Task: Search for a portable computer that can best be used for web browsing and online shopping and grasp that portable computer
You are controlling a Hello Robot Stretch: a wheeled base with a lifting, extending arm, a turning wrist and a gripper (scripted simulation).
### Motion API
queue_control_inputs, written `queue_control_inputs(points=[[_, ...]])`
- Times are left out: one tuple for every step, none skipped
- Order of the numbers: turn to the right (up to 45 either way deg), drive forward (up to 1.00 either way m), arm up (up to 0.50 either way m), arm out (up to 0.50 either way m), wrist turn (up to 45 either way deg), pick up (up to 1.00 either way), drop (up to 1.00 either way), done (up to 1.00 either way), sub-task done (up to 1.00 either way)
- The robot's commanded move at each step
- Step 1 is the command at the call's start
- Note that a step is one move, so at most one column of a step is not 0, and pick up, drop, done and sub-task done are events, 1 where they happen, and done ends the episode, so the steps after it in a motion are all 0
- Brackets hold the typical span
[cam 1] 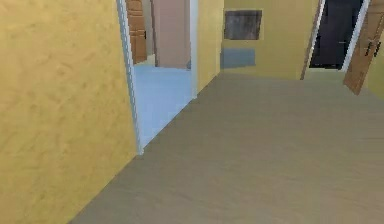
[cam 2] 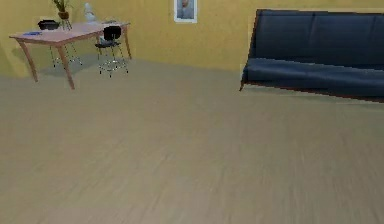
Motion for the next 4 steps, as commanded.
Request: queue_control_inputs(points=[[0.0, 1.00, 0.00, 0.00, 0.0, 0.00, 0.00, 0.00, 0.00], [0.0, 1.00, 0.00, 0.00, 0.0, 0.00, 0.00, 0.00, 0.00], [0.0, 0.05, 0.00, 0.00, 0.0, 0.00, 0.00, 0.00, 0.00], [-18.0, 0.00, 0.00, 0.00, 0.0, 0.00, 0.00, 0.00, 0.00]])
